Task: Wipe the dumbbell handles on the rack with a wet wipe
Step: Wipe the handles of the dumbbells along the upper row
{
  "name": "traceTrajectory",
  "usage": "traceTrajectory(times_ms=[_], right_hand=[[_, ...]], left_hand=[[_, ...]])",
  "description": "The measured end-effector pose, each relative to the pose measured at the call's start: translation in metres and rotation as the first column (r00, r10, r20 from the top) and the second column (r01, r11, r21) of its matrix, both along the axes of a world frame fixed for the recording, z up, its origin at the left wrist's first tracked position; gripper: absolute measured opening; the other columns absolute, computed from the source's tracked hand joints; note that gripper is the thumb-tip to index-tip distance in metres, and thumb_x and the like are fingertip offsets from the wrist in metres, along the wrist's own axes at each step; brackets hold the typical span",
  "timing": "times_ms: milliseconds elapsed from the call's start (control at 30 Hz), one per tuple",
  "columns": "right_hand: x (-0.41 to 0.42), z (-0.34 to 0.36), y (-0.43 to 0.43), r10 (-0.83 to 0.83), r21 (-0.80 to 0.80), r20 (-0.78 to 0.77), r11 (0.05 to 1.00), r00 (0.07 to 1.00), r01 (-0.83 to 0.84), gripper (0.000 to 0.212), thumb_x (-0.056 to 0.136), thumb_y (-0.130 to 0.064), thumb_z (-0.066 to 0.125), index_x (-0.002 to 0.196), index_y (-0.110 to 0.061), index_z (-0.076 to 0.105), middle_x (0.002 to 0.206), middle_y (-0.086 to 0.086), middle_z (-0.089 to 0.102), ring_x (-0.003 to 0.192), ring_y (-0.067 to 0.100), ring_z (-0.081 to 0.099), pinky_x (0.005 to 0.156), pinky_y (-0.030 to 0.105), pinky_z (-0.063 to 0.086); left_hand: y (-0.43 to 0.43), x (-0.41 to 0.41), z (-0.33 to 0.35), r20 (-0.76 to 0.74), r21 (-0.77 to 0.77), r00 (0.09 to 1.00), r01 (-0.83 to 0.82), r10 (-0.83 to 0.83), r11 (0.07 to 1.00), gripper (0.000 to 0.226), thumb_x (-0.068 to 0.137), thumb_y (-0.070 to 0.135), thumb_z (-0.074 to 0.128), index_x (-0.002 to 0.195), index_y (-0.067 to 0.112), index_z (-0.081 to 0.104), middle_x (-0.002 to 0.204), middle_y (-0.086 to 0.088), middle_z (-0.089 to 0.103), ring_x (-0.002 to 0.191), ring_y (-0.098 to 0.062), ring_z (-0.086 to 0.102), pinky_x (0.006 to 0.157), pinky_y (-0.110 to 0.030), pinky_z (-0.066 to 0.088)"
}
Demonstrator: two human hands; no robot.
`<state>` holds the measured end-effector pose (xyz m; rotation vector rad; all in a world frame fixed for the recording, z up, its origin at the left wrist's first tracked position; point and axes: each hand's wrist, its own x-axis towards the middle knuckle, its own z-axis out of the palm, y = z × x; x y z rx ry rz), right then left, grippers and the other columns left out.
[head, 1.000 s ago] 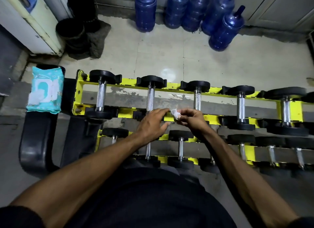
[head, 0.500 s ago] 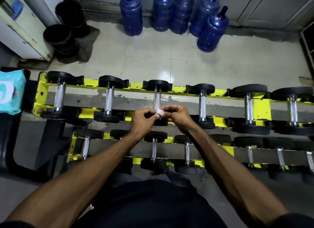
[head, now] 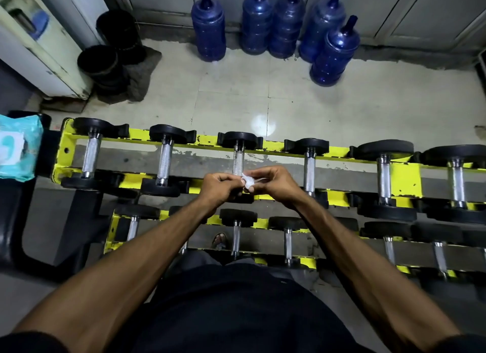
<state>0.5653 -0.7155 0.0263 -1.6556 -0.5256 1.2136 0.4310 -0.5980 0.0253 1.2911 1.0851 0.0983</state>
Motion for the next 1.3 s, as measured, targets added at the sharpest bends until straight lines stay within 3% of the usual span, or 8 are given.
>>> traceTrajectory(times_ms=[200,400,767,867,1000,1100,1200,1300], right_hand=[[-0.002,-0.014,0.018,-0.071,-0.040,0.139,0.996,0.988,0.077,0.020,0.081,-0.001,0.077,0.095,-0.014,0.076,0.088,0.009,0.077,0.078,0.026,0.073,0.072,0.039,0.061],[0.003,-0.045,0.029,0.010,-0.362,0.382,0.922,0.924,0.139,0.011,0.071,-0.014,0.086,0.075,-0.013,0.077,0.074,0.003,0.075,0.068,0.016,0.069,0.066,0.036,0.057],[-0.014,-0.068,0.061,0.039,-0.493,0.238,0.866,0.970,0.087,0.022,0.077,0.012,0.057,0.070,-0.009,0.060,0.069,0.010,0.061,0.062,0.021,0.057,0.050,0.031,0.047],[-0.009,-0.067,0.053,-0.006,-0.459,0.203,0.883,0.979,0.100,0.022,0.078,0.012,0.058,0.073,-0.008,0.063,0.071,0.009,0.062,0.060,0.019,0.057,0.047,0.026,0.045],[-0.011,-0.061,0.028,-0.023,-0.326,0.319,0.936,0.947,0.133,0.013,0.078,0.000,0.077,0.079,-0.012,0.073,0.077,0.004,0.073,0.070,0.019,0.071,0.061,0.033,0.060],[-0.013,-0.049,0.027,0.131,-0.217,0.504,0.976,0.854,-0.022,0.012,0.080,0.000,0.077,0.084,-0.012,0.077,0.078,0.000,0.074,0.065,0.007,0.070,0.060,0.025,0.059],[-0.005,-0.044,0.037,0.392,-0.255,0.695,0.918,0.603,-0.302,0.019,0.078,-0.002,0.078,0.093,-0.014,0.079,0.089,0.001,0.076,0.073,0.008,0.069,0.067,0.027,0.059],[0.000,-0.038,0.052,0.592,-0.428,0.734,0.783,0.333,-0.450,0.023,0.082,-0.016,0.077,0.102,-0.026,0.077,0.101,-0.003,0.075,0.085,0.016,0.069,0.071,0.035,0.057]], left_hand=[[0.024,-0.001,-0.006,-0.084,0.171,0.961,0.274,-0.263,0.946,0.018,0.084,0.012,0.077,0.103,0.012,0.076,0.092,0.000,0.075,0.078,-0.010,0.070,0.062,-0.019,0.056],[0.040,-0.024,-0.015,-0.370,0.485,0.818,0.575,-0.441,0.659,0.034,0.077,0.030,0.084,0.107,0.018,0.073,0.103,0.003,0.072,0.091,-0.010,0.065,0.084,-0.031,0.057],[0.036,-0.034,-0.021,-0.481,0.469,0.791,0.597,-0.378,0.651,0.023,0.081,0.044,0.078,0.094,0.027,0.070,0.081,0.013,0.064,0.073,-0.004,0.056,0.054,-0.018,0.032],[0.037,-0.035,-0.023,-0.500,0.476,0.785,0.601,-0.364,0.642,0.024,0.080,0.047,0.078,0.092,0.029,0.069,0.078,0.014,0.063,0.072,-0.003,0.054,0.056,-0.021,0.032],[0.036,-0.037,-0.027,-0.495,0.508,0.800,0.584,-0.340,0.634,0.026,0.080,0.051,0.076,0.092,0.029,0.069,0.080,0.013,0.067,0.076,-0.007,0.058,0.066,-0.025,0.037],[0.036,-0.038,-0.027,-0.503,0.521,0.797,0.588,-0.334,0.619,0.026,0.081,0.052,0.075,0.091,0.028,0.069,0.079,0.012,0.067,0.075,-0.008,0.056,0.067,-0.026,0.037],[0.036,-0.039,-0.026,-0.508,0.523,0.792,0.596,-0.339,0.609,0.026,0.082,0.053,0.074,0.088,0.028,0.067,0.071,0.014,0.059,0.069,-0.005,0.051,0.065,-0.026,0.034],[0.037,-0.041,-0.027,-0.508,0.537,0.792,0.599,-0.339,0.594,0.027,0.082,0.053,0.074,0.087,0.028,0.067,0.070,0.014,0.059,0.069,-0.006,0.052,0.066,-0.026,0.035]])
